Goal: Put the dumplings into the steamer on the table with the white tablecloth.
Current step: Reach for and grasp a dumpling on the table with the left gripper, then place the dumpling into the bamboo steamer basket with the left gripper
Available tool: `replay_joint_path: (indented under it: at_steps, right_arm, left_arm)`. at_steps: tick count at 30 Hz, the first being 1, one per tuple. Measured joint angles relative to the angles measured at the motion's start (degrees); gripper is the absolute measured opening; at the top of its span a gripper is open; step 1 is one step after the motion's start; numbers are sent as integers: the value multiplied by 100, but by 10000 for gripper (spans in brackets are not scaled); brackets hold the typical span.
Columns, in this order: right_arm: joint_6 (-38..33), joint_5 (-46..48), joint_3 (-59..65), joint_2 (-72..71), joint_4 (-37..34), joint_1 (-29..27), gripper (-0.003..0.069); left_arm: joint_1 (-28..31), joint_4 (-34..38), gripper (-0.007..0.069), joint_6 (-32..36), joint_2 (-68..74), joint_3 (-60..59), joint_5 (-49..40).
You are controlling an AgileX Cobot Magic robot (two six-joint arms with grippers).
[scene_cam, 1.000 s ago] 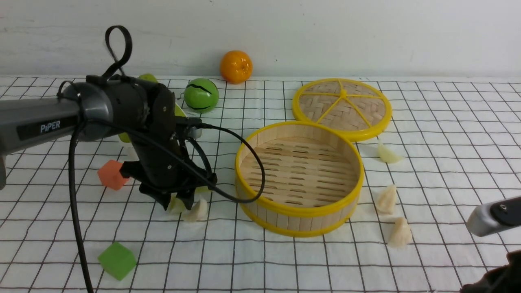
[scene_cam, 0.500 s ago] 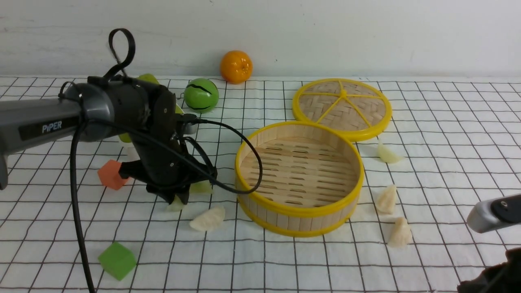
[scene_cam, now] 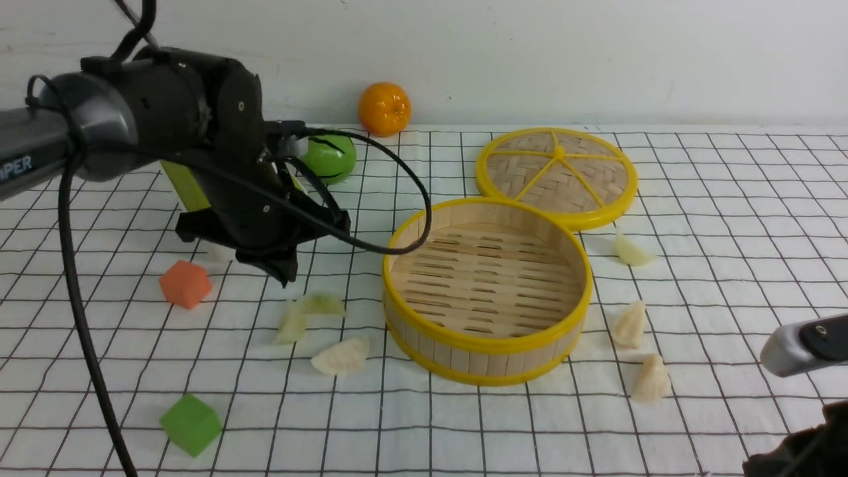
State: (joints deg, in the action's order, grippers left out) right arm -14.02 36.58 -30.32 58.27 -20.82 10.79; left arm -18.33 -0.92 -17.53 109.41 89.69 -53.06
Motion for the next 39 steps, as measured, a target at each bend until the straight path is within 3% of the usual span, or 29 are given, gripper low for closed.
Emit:
replay_joint_path:
  at_steps: [4, 10, 14, 20, 30, 35, 39]
  right_arm:
    - [0, -14, 0, 0, 0, 0, 41]
    - [0, -40, 0, 0, 0, 0, 45]
    - [0, -68, 0, 0, 0, 0, 52]
    - [0, -74, 0, 0, 0, 0, 62]
    - [0, -111, 0, 0, 0, 0, 74]
    - [0, -115, 0, 0, 0, 0, 78]
    - [0, -130, 0, 0, 0, 0, 83]
  left_arm:
    - [0, 5, 7, 5, 175, 1, -21]
    - [0, -8, 235, -68, 745, 1, 100]
    - [0, -80, 314, -80, 964, 1, 205]
    - [0, -170, 257, -80, 1131, 18, 208]
    - [0, -338, 258, -80, 507, 483, -355]
    - [-16, 353, 256, 110, 305, 1128, -406]
    - [-309, 1139, 256, 649, 394, 1618, -191]
